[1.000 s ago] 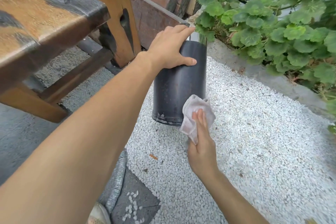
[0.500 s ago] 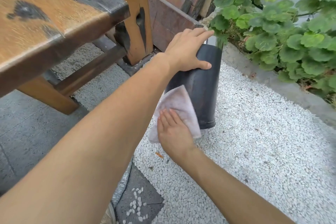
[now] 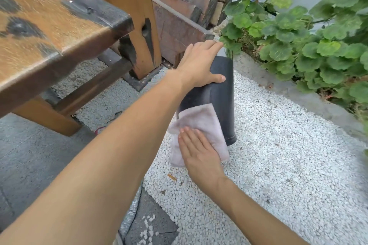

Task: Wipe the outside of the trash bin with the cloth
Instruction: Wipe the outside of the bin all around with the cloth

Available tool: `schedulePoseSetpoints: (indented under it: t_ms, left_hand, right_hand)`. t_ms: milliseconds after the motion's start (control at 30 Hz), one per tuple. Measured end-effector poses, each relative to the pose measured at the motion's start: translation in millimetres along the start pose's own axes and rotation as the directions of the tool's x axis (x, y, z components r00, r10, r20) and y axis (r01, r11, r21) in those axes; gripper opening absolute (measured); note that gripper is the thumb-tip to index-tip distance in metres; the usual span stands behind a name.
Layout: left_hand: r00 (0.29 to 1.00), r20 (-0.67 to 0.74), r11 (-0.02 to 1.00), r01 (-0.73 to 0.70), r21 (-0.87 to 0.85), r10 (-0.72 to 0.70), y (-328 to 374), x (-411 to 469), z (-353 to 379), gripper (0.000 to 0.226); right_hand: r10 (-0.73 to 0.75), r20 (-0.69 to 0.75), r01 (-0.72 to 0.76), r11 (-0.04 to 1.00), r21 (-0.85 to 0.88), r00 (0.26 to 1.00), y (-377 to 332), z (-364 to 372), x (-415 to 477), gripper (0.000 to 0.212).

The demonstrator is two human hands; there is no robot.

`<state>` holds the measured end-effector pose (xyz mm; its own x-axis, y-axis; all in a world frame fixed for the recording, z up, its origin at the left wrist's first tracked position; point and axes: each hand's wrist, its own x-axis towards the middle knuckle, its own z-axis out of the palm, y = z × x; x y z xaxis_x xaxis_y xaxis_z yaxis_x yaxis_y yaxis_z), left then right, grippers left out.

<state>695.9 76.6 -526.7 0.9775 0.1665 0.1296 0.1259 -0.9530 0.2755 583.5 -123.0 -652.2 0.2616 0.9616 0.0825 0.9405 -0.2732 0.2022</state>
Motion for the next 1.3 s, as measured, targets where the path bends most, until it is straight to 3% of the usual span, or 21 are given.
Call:
schedulePoseSetpoints:
  t_ms: [100,167,233,300,367,433,600,667,767,900,967,1100,1167,1300]
  left_hand:
    - [1.0,0.012,1.0,0.014,-0.001,-0.014,2.1,0.1,-1.7,0.1]
    - [1.0,0.016,1.0,0.026,-0.002,-0.026,1.8,-0.9,-3.1,0.099]
    - [0.999,0.017,1.0,0.029,0.0,-0.029,2.4,-2.1,-4.1,0.099]
    - [1.0,0.015,1.0,0.024,0.0,-0.024,3.3,-3.7,-4.4,0.099]
    - [1.0,0.014,1.0,0.019,-0.005,-0.019,4.7,-6.2,-5.7,0.099]
    - [1.0,0.019,1.0,0.025,-0.009,-0.025,6.5,-8.2,-8.7,0.099]
    - [0.997,0.046,0.998,0.066,0.013,-0.067,14.0,-13.3,-18.2,0.097]
    - [0.994,0.063,0.996,0.087,0.03,-0.089,19.1,-13.9,-20.6,0.094]
    - [0.99,0.07,0.992,0.123,0.029,-0.125,26.3,-12.6,-23.3,0.084]
    - [0.987,0.05,0.988,0.152,0.009,-0.153,32.5,-13.5,-23.4,0.078]
    - [0.985,0.052,0.987,0.162,-0.002,-0.162,33.2,-15.1,-24.4,0.076]
    - [0.986,0.042,0.986,0.164,-0.017,-0.163,31.4,-16.8,-25.8,0.075]
    - [0.986,0.034,0.986,0.164,-0.021,-0.163,30.3,-17.0,-24.4,0.076]
    - [0.988,0.029,0.988,0.15,-0.028,-0.149,29.2,-15.4,-22.7,0.077]
  right_hand:
    - [0.185,-0.138,-0.138,0.945,0.297,0.973,19.5,11.0,-29.7,0.08]
    - [0.344,-0.14,-0.218,0.809,0.546,0.928,29.4,19.6,-49.1,0.099]
    - [0.536,-0.055,-0.31,0.565,0.765,0.843,33.6,18.0,-56.5,0.092]
    - [0.698,0.137,-0.4,0.227,0.888,0.703,37.1,9.2,-55.4,0.068]
    - [0.762,0.381,-0.46,-0.123,0.879,0.524,42.3,4.4,-49.6,0.024]
    - [0.748,0.519,-0.454,-0.324,0.83,0.414,53.3,4.4,-44.0,0.032]
    - [0.607,0.701,-0.238,-0.667,0.706,0.375,99.9,-4.2,-44.7,0.027]
    - [0.623,0.696,-0.139,-0.702,0.699,0.357,124.9,-14.7,-44.6,0.024]
    - [0.691,0.632,-0.126,-0.634,0.763,0.352,158.1,-31.9,-36.4,0.029]
    - [0.744,0.526,-0.278,-0.447,0.85,0.413,152.5,-47.6,-24.1,0.025]
    - [0.721,0.519,-0.332,-0.402,0.853,0.459,128.4,-39.5,-23.5,0.024]
    - [0.644,0.634,-0.364,-0.519,0.773,0.429,92.0,-11.7,-22.4,0.036]
    - [0.646,0.631,-0.354,-0.523,0.775,0.428,86.1,-6.1,-24.0,0.031]
    - [0.712,0.486,-0.363,-0.336,0.869,0.506,44.5,-9.7,-34.7,0.039]
